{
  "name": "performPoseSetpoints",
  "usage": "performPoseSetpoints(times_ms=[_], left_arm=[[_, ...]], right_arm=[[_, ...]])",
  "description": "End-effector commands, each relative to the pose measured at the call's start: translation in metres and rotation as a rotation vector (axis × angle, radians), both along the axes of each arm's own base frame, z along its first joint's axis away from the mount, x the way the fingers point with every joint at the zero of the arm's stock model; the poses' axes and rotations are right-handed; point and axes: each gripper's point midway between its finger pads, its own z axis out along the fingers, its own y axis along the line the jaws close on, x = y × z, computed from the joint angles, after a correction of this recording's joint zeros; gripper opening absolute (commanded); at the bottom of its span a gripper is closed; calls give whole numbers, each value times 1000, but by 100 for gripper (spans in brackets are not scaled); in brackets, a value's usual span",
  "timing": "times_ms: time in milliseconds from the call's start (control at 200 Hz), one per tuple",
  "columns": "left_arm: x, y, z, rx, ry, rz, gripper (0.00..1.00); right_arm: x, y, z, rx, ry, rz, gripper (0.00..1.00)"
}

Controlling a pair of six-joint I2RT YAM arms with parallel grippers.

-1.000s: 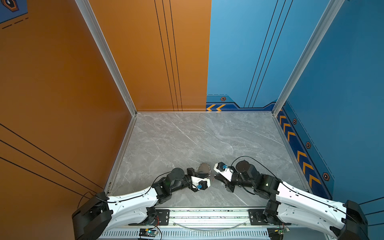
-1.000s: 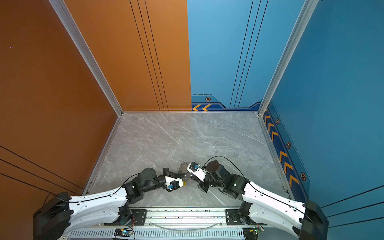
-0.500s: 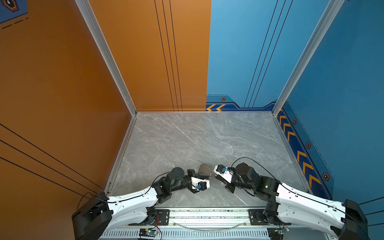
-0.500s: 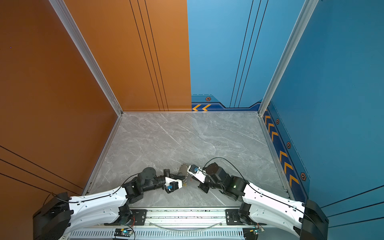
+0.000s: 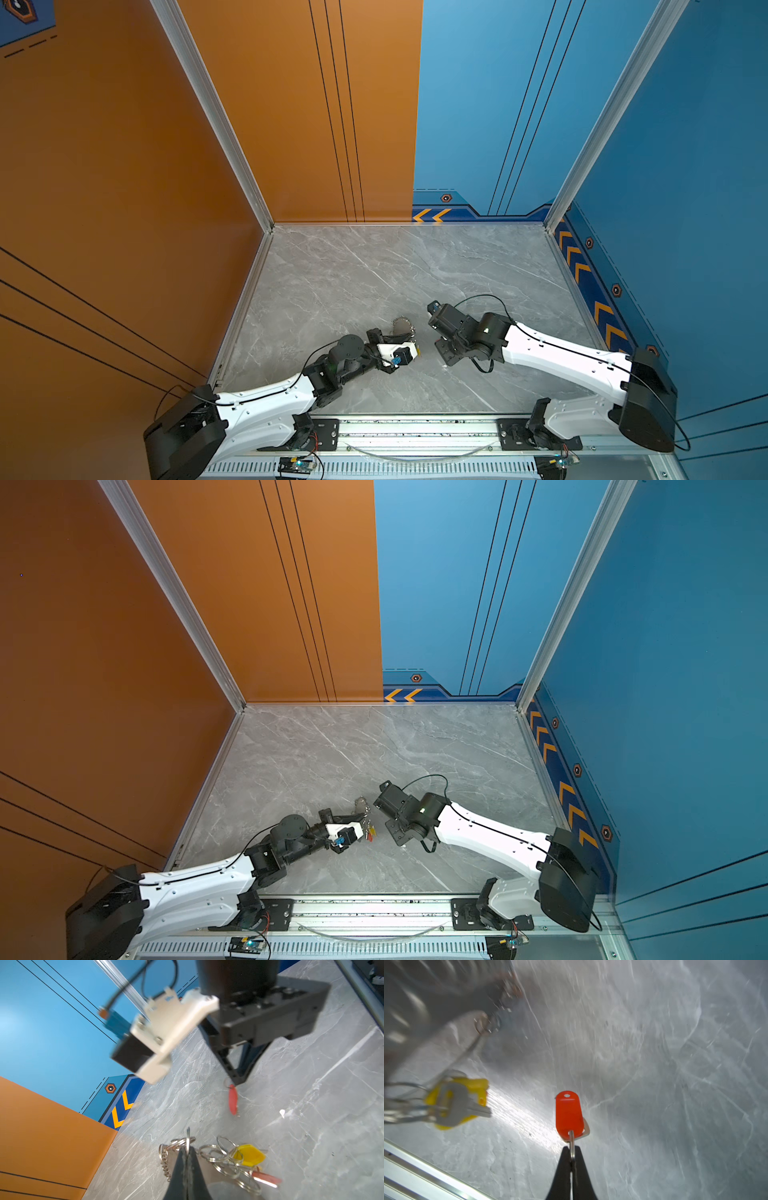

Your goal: Put the keys on the keyring

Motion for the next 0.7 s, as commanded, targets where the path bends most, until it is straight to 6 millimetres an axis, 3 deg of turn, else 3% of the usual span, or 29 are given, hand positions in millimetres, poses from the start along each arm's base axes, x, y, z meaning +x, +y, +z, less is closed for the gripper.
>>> performPoseSetpoints(times_ms=[0, 190, 355, 691], left_arm=[[10, 8, 15, -60, -31, 65, 0], [9, 8, 16, -62, -32, 66, 0], [8, 10, 18, -70, -35, 67, 0], [9, 10, 17, -66, -33, 67, 0]], right_arm=[[-37, -38, -3, -103, 148, -128, 0], [-54, -52, 2, -78, 263, -193, 0], [-62, -62, -12, -131, 324, -213, 0], [-28, -45, -37, -157, 342, -184, 0]])
